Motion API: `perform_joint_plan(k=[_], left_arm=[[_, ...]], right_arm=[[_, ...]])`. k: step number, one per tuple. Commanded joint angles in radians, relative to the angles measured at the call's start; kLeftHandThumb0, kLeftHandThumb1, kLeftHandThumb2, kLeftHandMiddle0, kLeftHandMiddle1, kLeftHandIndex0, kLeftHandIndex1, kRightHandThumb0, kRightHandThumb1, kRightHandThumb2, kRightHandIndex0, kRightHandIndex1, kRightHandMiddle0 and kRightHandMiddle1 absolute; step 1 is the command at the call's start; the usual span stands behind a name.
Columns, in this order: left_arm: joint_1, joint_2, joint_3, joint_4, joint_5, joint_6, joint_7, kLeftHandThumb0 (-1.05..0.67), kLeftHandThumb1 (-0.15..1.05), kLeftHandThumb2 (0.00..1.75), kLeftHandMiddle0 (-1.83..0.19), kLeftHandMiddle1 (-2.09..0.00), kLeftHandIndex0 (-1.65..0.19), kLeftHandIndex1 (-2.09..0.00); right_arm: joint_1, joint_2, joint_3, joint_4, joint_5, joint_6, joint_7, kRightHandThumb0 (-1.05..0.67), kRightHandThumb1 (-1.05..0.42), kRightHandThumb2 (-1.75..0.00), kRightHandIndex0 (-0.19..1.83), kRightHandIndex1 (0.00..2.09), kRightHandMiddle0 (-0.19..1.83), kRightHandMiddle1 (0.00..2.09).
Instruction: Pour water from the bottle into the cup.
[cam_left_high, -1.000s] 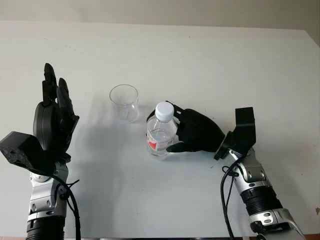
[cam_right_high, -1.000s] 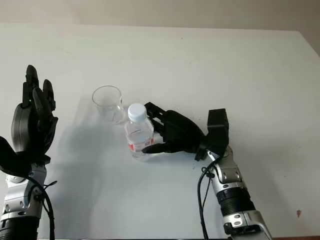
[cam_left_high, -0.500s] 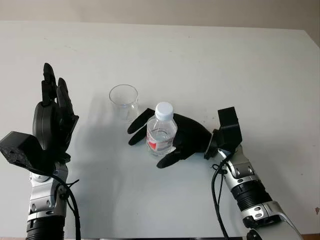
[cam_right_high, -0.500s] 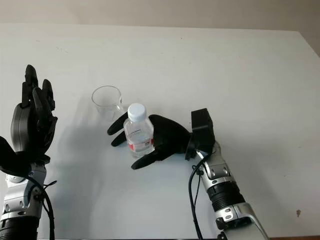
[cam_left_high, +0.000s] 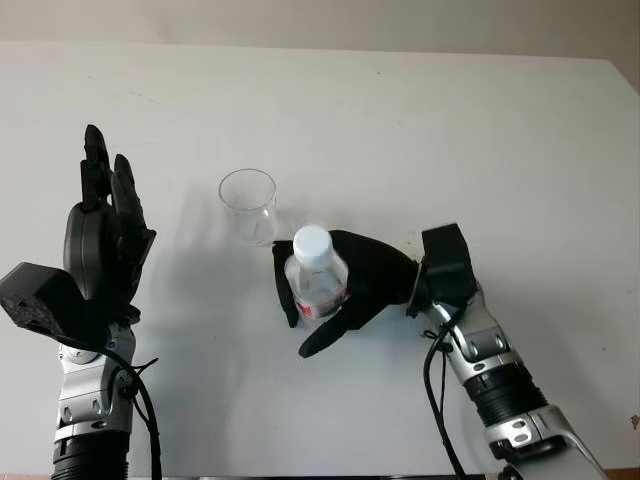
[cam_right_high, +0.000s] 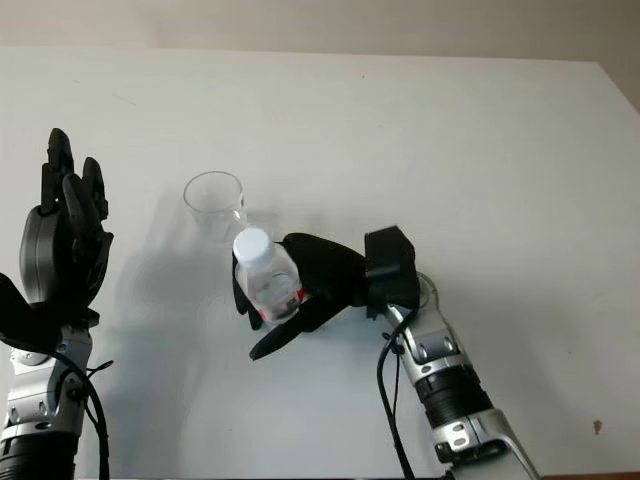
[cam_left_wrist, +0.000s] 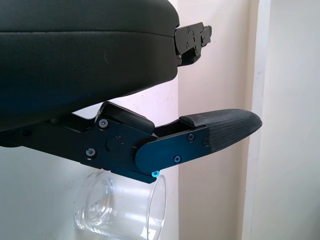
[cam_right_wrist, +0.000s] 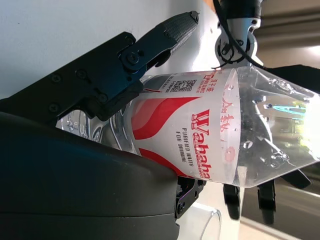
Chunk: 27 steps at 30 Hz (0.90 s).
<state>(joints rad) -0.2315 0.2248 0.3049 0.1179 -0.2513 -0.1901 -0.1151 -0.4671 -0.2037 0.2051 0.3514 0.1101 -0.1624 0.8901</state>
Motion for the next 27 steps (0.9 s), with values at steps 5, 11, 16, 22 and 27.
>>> perform_joint_plan(k=[5,11,16,22,27], left_arm=[[0.002,0.0,0.006,-0.004,0.005,-0.009,0.004,-0.81,1.05,0.68,0.13,-0.06,0.18,-0.05],[0.007,-0.003,0.005,-0.012,0.006,-0.004,0.012,-0.81,1.05,0.67,0.13,-0.06,0.17,-0.05],[0.007,-0.002,0.005,-0.01,0.007,-0.009,0.012,-0.81,1.05,0.67,0.12,-0.05,0.17,-0.05],[0.005,-0.001,0.006,0.001,0.001,-0.014,0.004,-0.81,1.05,0.67,0.12,-0.05,0.18,-0.05],[0.01,-0.006,0.003,0.002,0.011,-0.018,0.01,-0.82,1.05,0.67,0.13,-0.05,0.18,-0.05]], right_arm=[[0.041,0.004,-0.006,-0.023,-0.024,-0.077,-0.082,-0.31,-0.95,-0.06,1.72,2.09,1.74,2.09],[0.055,0.01,-0.016,0.003,-0.044,-0.158,-0.161,-0.25,-1.01,-0.08,1.78,2.09,1.76,2.09],[0.005,0.011,-0.069,0.029,-0.048,-0.174,-0.266,-0.19,-1.05,-0.13,1.81,2.09,1.81,2.09],[-0.199,0.028,-0.182,0.212,-0.06,-0.253,-0.481,-0.17,-1.05,-0.25,1.83,2.09,1.83,2.09],[-0.409,0.013,-0.238,0.414,-0.082,-0.218,-0.632,-0.08,-1.04,-0.35,1.78,2.09,1.81,2.09]])
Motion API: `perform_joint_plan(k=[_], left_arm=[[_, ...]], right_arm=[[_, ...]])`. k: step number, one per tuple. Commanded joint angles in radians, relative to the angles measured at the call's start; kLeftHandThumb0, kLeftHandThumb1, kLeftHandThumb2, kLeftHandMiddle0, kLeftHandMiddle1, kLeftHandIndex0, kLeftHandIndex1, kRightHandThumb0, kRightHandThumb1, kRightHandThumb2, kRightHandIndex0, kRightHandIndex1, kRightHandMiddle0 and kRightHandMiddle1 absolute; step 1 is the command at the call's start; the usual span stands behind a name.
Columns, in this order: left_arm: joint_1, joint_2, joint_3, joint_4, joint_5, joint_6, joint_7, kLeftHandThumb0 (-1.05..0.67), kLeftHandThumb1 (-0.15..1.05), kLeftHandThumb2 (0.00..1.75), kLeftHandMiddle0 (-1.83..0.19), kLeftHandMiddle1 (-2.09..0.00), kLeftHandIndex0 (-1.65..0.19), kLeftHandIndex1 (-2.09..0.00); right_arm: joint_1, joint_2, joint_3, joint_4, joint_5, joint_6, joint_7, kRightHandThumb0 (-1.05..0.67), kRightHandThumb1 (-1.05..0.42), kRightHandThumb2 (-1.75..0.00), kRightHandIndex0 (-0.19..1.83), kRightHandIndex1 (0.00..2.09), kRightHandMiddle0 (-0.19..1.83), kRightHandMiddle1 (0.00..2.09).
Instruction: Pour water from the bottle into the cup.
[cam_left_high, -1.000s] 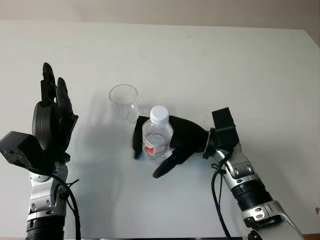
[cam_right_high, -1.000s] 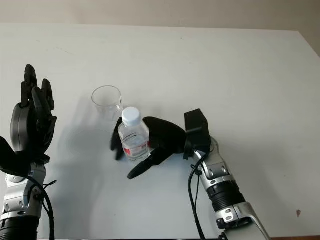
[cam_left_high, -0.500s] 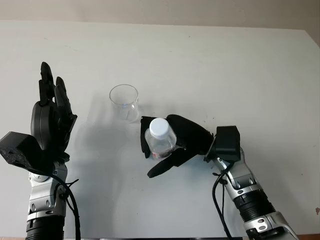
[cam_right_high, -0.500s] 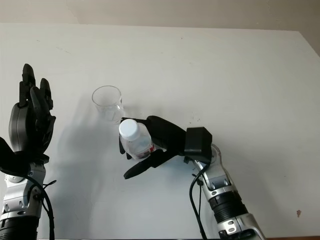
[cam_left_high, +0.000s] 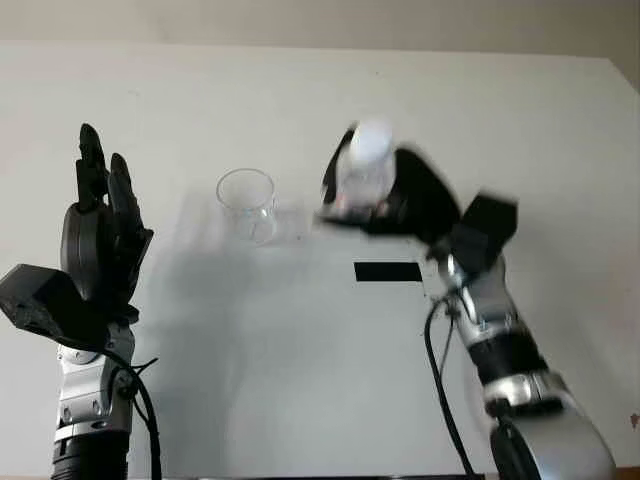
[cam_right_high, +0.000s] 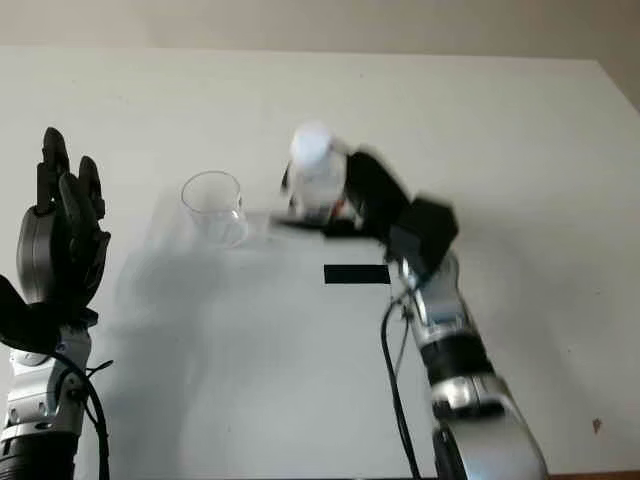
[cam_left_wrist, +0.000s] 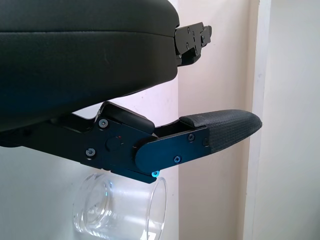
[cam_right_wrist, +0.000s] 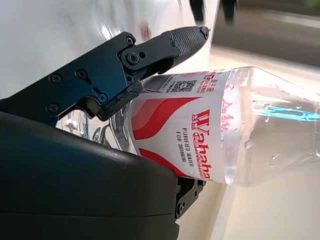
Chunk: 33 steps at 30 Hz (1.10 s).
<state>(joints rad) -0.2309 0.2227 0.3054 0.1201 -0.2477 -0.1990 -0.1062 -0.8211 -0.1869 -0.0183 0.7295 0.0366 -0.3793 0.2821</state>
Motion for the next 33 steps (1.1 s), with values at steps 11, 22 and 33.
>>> perform_joint_plan(k=[11,22,33], left_arm=[[0.012,-0.007,0.001,0.011,0.003,-0.016,-0.01,-0.81,1.05,0.68,0.15,-0.05,0.19,-0.05],[0.017,-0.011,-0.001,0.014,0.011,-0.023,-0.006,-0.81,1.05,0.7,0.15,-0.05,0.19,-0.04],[0.017,-0.019,-0.002,0.018,0.017,-0.023,0.0,-0.81,1.05,0.7,0.15,-0.05,0.19,-0.04]], right_arm=[[-0.33,-0.045,0.096,0.4,-0.294,-0.016,-0.365,-0.12,-1.05,-0.19,1.33,2.09,1.31,2.09],[-0.47,-0.068,0.363,0.55,-0.642,0.031,-0.638,-0.13,-1.04,-0.11,1.07,2.09,0.8,2.09],[-0.535,-0.064,0.497,0.569,-0.78,0.064,-0.746,-0.14,-1.04,-0.17,1.06,2.09,0.48,2.09]])
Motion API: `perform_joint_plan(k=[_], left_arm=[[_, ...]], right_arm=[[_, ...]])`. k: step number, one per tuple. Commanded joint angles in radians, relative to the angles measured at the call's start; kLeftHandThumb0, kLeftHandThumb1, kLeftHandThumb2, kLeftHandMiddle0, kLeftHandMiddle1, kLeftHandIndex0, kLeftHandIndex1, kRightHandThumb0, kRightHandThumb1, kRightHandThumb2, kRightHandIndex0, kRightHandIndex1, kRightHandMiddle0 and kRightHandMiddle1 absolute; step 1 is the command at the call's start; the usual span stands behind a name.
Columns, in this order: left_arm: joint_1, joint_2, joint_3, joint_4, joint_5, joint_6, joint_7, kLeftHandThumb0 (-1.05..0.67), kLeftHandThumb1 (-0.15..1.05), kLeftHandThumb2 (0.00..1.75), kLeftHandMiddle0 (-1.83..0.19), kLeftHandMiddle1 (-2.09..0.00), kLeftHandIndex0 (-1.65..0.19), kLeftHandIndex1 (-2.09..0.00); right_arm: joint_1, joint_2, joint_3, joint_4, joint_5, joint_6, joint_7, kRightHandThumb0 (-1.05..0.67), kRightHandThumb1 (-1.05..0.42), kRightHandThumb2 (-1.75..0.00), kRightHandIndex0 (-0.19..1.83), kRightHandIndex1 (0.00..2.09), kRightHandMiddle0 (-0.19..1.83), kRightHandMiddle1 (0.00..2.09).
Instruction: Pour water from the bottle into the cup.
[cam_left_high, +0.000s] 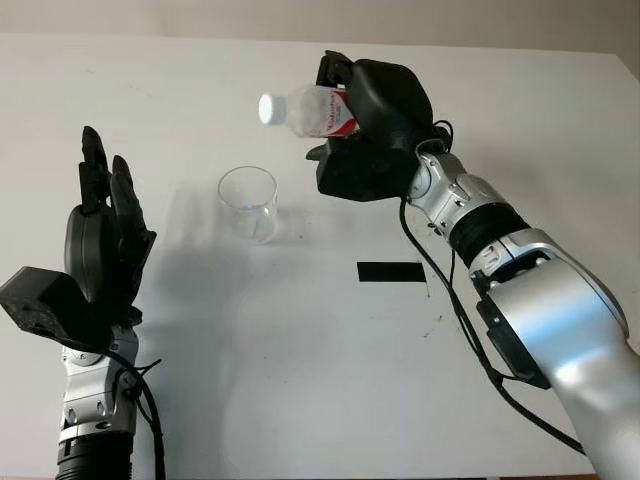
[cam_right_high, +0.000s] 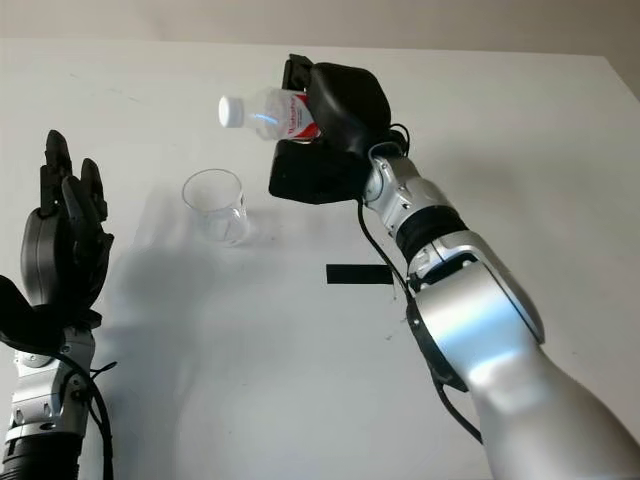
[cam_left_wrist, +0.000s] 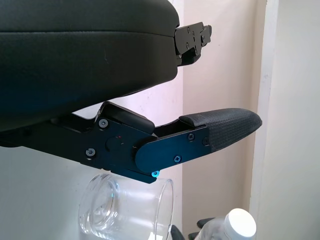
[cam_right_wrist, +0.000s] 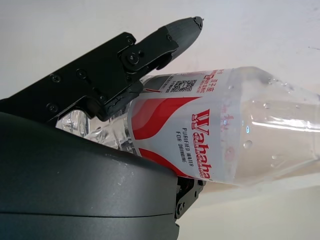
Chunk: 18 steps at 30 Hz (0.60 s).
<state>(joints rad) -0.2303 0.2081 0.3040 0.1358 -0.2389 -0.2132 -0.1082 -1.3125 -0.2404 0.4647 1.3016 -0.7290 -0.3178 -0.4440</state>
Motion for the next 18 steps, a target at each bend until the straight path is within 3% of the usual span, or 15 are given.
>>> perform_joint_plan(k=[1,6,12,16,18], left_arm=[[0.016,-0.004,-0.001,0.003,0.009,-0.008,0.003,-0.81,1.05,0.7,0.15,-0.05,0.19,-0.04],[0.015,-0.007,0.001,0.003,0.007,-0.009,0.005,-0.81,1.05,0.7,0.15,-0.05,0.19,-0.04],[0.015,-0.008,0.002,0.002,0.008,-0.007,0.005,-0.82,1.05,0.7,0.16,-0.05,0.19,-0.03],[0.013,-0.008,0.003,0.005,0.01,-0.011,0.007,-0.82,1.05,0.7,0.15,-0.05,0.19,-0.03],[0.012,-0.008,0.003,0.004,0.009,-0.009,0.008,-0.82,1.05,0.7,0.16,-0.05,0.19,-0.03]], right_arm=[[-0.048,-0.01,0.027,-0.003,-0.028,0.005,-0.033,-0.14,-1.04,-0.18,1.03,2.09,0.44,2.09],[-0.068,-0.016,0.075,-0.004,-0.076,0.002,-0.073,-0.15,-1.05,-0.23,1.01,2.09,0.39,2.09],[-0.092,-0.037,0.168,-0.003,-0.175,0.011,-0.16,-0.19,-1.03,-0.3,1.11,2.09,0.51,2.09],[-0.111,-0.047,0.24,0.001,-0.256,0.04,-0.227,-0.26,-1.02,-0.17,1.07,2.09,0.4,2.09],[-0.118,-0.048,0.265,0.003,-0.283,0.052,-0.262,-0.28,-1.04,-0.12,1.07,2.09,0.46,2.09]])
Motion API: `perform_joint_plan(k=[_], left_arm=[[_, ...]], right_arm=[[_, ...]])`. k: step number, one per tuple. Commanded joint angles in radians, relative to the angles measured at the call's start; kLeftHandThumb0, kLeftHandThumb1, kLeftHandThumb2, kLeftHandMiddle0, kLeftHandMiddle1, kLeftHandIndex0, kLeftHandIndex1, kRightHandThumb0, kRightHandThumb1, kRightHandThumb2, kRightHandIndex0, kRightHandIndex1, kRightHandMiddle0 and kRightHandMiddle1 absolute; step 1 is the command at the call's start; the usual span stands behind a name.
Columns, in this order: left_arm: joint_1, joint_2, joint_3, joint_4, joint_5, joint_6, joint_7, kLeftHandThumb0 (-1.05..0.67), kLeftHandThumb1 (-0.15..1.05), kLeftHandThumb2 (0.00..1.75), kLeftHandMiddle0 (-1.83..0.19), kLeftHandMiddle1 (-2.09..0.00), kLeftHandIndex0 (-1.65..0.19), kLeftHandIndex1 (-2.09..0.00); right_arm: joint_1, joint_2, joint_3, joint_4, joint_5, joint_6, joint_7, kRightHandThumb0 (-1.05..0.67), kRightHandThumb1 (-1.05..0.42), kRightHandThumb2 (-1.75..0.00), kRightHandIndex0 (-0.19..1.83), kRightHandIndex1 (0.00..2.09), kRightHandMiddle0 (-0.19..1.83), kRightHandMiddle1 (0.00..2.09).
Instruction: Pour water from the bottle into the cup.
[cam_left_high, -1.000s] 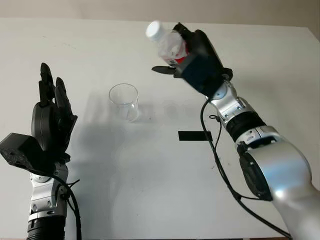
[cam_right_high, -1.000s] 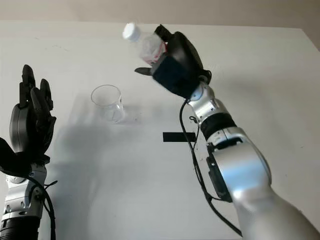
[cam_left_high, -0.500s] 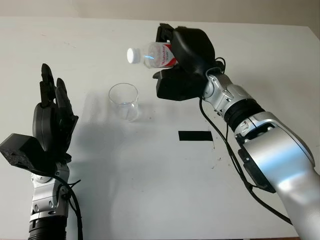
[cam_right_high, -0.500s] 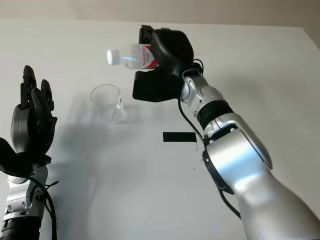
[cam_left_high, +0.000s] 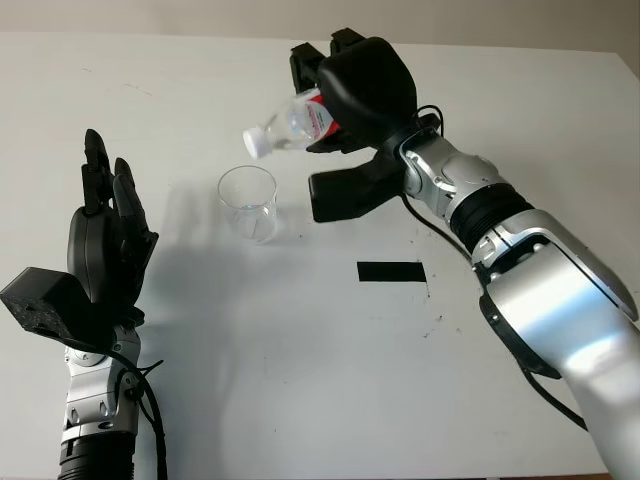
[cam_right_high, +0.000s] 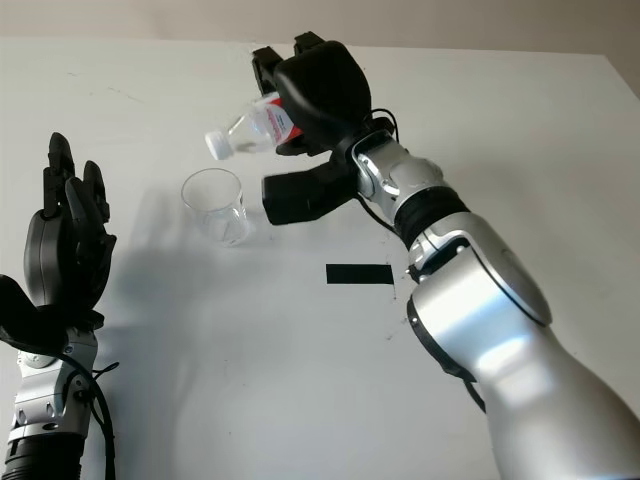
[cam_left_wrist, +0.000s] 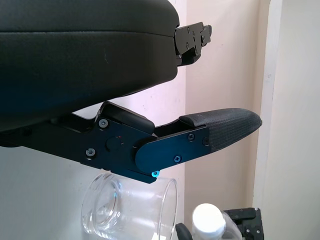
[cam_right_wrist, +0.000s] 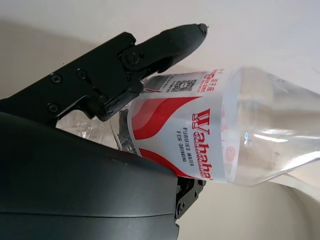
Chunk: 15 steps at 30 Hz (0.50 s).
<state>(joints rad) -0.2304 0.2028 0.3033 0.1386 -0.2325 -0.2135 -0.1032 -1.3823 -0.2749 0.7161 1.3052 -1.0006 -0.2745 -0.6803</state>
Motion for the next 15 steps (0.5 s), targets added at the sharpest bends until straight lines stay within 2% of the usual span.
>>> perform_joint_plan(k=[1,7,15], left_arm=[[0.011,-0.003,0.003,0.001,0.002,-0.008,0.003,-0.82,1.05,0.7,0.16,-0.05,0.19,-0.03],[0.01,-0.002,0.003,0.004,-0.002,-0.011,-0.004,-0.82,1.05,0.7,0.16,-0.05,0.19,-0.02],[0.01,-0.003,0.001,0.008,-0.001,-0.008,-0.005,-0.82,1.05,0.7,0.16,-0.05,0.19,-0.02]], right_arm=[[-0.05,-0.013,0.02,0.001,-0.02,0.012,-0.039,-0.29,-1.04,-0.1,1.07,2.09,0.52,2.09],[-0.069,-0.017,0.096,0.011,-0.095,0.032,-0.138,-0.3,-1.03,-0.06,1.15,2.09,0.68,2.09],[-0.075,-0.013,0.118,0.019,-0.105,0.048,-0.164,-0.34,-1.02,-0.05,1.26,2.09,0.79,2.09]])
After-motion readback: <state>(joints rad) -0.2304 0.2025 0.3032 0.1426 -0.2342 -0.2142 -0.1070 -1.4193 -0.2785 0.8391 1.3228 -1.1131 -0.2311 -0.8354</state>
